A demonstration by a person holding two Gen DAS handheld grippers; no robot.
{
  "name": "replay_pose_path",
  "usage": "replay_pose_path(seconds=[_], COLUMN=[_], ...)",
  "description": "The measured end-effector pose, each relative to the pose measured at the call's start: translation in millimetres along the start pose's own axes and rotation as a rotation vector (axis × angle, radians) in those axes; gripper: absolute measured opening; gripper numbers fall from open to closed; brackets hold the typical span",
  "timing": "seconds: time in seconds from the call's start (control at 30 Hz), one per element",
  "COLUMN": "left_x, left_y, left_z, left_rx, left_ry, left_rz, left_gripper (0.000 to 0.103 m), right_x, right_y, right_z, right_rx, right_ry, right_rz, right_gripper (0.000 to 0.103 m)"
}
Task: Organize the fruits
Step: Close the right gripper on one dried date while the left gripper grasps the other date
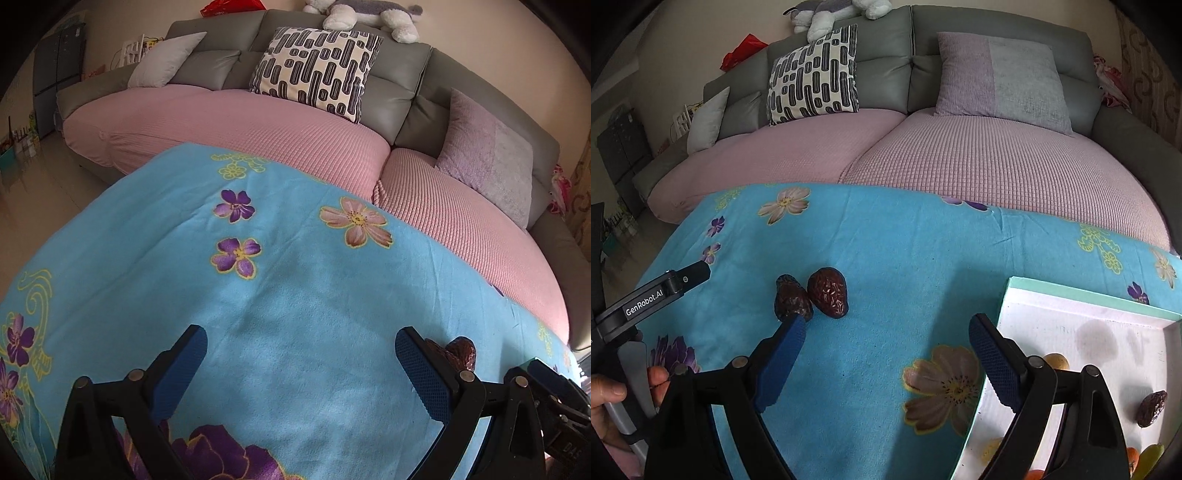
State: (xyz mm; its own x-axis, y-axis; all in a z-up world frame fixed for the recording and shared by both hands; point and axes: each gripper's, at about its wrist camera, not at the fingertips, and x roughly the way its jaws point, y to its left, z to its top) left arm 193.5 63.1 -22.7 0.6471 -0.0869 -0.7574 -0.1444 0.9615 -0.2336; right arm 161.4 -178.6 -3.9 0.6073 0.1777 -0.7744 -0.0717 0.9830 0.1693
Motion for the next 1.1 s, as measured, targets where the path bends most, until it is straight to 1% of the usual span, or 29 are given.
replay_pose_path(seconds=[0.07,0.13,0.2,0.27,0.33,0.4,0.53,0.7,0.8,0.87,1.0,1.1], left_x=[1.0,0.6,-0.1,1.5,5.0,9.6,12.9,13.8,14.9,14.9,14.4,13.5], left_y=[-0.6,0.3,-0.4,-0.7,0.8,2.8,6.6,7.6,7.0,5.4,-2.2,-13.0], left_z=[0.4,0.2,-0.3,-0.6,-1.8,-3.3,-5.1,-6.4,-6.0,-6.0,-5.9,-7.4], left_rx=[0.000,-0.008,0.002,0.007,-0.006,-0.021,-0.042,-0.056,-0.066,-0.068,-0.054,-0.030], left_ry=[0.014,0.017,0.012,0.019,0.043,0.070,0.090,0.101,0.112,0.116,0.118,0.116], left_rz=[-0.009,-0.029,-0.032,-0.031,-0.037,-0.037,-0.037,-0.047,-0.064,-0.071,-0.079,-0.091], left_gripper=[0.103,0.103,0.103,0.103,0.103,0.103,0.103,0.103,0.103,0.103,0.102,0.102], right_x=[7.5,12.9,16.9,24.1,31.8,39.7,56.6,70.7,74.7,75.9,73.0,65.5], right_y=[1.9,4.9,10.6,15.4,19.4,22.1,25.1,21.6,22.0,24.4,23.4,19.5], right_z=[8.7,18.6,28.0,36.0,41.9,45.3,43.6,36.7,32.7,29.8,28.0,24.7], right_rx=[-0.002,-0.012,-0.035,-0.050,-0.057,-0.058,-0.052,-0.023,-0.013,-0.018,-0.007,-0.007], right_ry=[0.023,0.041,0.056,0.087,0.113,0.137,0.188,0.224,0.239,0.240,0.226,0.208], right_rz=[0.048,0.065,0.075,0.097,0.111,0.121,0.144,0.155,0.183,0.180,0.179,0.147], right_gripper=[0.085,0.084,0.081,0.070,0.067,0.062,0.048,0.045,0.043,0.037,0.037,0.037])
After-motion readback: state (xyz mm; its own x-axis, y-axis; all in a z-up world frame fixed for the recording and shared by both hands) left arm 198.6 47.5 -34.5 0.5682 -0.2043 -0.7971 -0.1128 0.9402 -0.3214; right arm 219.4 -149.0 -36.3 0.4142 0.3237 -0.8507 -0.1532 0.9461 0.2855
